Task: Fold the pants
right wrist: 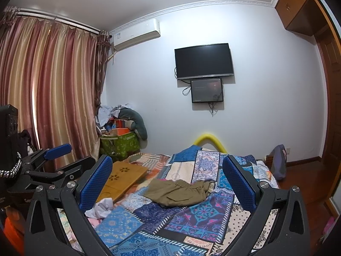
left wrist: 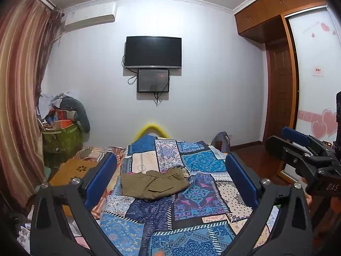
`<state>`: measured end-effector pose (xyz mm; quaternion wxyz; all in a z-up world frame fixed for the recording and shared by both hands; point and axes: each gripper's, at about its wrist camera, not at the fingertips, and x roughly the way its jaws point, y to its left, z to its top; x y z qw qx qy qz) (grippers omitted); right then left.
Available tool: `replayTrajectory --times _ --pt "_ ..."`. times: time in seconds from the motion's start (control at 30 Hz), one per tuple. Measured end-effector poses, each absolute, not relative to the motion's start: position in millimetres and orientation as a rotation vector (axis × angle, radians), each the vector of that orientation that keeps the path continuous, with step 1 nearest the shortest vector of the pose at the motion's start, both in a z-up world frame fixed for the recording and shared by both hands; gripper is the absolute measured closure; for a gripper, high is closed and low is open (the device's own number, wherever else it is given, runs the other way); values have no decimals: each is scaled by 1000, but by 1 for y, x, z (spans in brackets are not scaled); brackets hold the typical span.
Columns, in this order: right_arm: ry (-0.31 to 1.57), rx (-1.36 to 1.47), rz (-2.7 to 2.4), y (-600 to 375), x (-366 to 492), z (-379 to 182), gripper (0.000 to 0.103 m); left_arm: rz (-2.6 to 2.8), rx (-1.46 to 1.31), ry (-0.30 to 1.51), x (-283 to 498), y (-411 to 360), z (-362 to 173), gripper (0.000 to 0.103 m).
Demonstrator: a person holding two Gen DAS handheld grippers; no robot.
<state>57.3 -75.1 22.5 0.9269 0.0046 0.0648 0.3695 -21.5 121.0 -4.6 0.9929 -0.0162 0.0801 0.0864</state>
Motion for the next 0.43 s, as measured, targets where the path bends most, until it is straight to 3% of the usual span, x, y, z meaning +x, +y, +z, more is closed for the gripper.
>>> replayTrajectory --times 0.43 --pt "138 9 758 -73 59 22 0 162 -32 164 -21 119 -3 0"
